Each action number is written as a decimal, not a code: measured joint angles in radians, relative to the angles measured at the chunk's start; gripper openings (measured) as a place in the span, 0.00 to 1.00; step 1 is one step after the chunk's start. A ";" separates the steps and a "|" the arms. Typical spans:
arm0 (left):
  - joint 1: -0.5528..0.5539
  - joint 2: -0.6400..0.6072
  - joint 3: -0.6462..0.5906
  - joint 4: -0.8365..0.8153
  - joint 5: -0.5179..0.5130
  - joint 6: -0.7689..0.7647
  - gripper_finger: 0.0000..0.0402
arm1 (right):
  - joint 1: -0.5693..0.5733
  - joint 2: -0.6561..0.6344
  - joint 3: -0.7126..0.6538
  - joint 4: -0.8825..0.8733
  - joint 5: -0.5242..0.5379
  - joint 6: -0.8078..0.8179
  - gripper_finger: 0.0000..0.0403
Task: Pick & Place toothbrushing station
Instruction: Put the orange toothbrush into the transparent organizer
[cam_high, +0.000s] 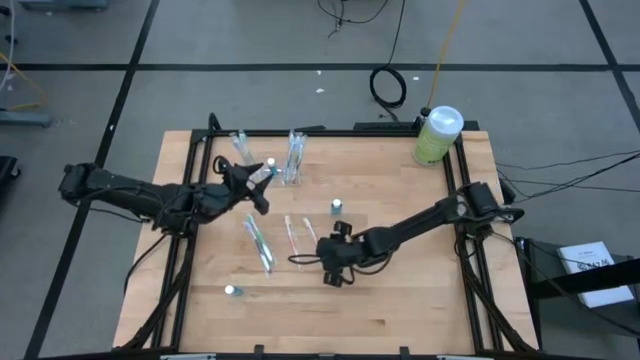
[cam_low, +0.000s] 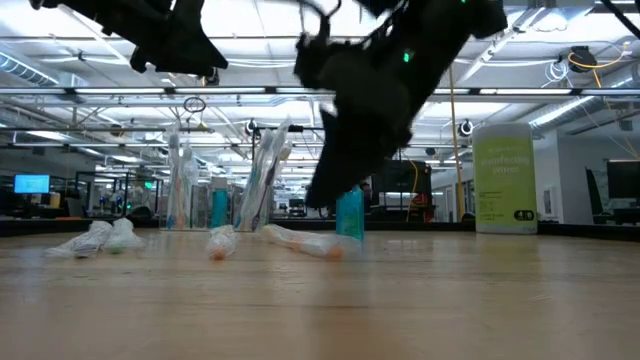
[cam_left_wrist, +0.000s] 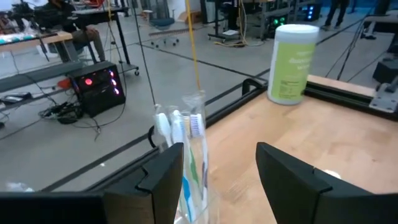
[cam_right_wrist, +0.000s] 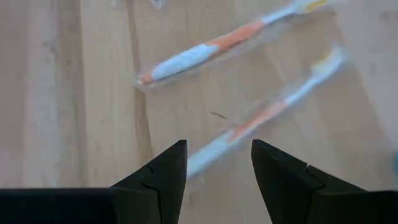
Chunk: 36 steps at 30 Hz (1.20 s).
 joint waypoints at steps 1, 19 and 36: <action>-0.005 0.000 0.000 0.000 0.000 -0.006 0.52 | -0.002 0.020 0.005 -0.003 -0.001 0.011 0.42; -0.021 0.001 -0.001 -0.077 -0.027 -0.127 0.52 | -0.008 0.039 0.007 0.018 -0.037 0.191 0.42; -0.021 0.001 -0.001 -0.072 -0.029 -0.137 0.52 | -0.006 0.116 0.007 0.096 -0.022 0.149 0.42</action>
